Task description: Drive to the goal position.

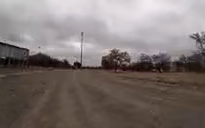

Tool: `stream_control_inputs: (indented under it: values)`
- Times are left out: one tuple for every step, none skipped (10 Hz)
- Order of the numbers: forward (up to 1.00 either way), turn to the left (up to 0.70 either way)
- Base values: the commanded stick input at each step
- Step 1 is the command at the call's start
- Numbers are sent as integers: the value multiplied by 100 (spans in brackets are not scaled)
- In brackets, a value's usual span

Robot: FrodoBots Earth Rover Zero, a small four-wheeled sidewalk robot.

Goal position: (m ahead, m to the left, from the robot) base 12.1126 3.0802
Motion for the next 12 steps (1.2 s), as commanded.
stream_control_inputs:
  values:
    - [50, -1]
    - [50, -1]
    - [50, -1]
    - [50, -1]
    - [50, -1]
    - [50, -1]
    - [50, -1]
    - [50, -1]
    - [50, -1]
    - [50, -1]
    - [50, -1]
    - [50, -1]
